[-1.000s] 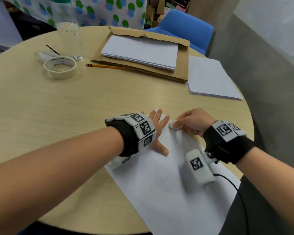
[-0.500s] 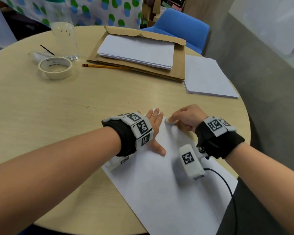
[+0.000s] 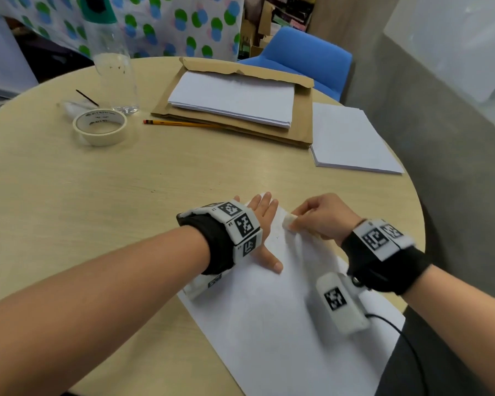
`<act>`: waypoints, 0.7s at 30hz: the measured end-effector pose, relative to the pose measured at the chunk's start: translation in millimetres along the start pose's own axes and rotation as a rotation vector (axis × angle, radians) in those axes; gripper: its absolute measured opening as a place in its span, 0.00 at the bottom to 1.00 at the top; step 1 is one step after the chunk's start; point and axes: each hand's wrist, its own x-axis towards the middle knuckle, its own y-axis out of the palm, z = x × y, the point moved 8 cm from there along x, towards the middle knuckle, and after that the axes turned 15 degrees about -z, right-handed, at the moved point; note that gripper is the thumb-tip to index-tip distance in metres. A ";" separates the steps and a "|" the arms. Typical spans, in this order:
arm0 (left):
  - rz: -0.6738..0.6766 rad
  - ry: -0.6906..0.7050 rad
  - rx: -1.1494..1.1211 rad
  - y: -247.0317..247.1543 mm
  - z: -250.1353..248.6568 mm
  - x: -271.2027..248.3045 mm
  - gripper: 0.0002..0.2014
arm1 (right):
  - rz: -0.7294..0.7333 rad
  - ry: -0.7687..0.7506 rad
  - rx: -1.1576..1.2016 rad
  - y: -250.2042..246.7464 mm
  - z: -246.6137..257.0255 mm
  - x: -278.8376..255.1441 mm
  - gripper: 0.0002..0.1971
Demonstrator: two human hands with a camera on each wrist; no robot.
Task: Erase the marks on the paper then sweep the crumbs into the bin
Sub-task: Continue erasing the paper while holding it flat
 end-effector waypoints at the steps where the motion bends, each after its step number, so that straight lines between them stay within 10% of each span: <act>1: -0.001 0.000 -0.001 0.1 0.2 0.0 0.64 | 0.054 -0.004 -0.040 2.0 -4.1 -6.3 0.07; 15: 0.021 -0.028 0.034 -5.6 -0.4 -2.5 0.59 | 0.002 -0.071 -0.119 -10.1 -3.4 -15.2 0.06; 21: -0.127 0.000 0.078 -51.1 -1.9 -5.4 0.32 | -0.002 0.454 1.273 -1.4 -40.5 -33.7 0.07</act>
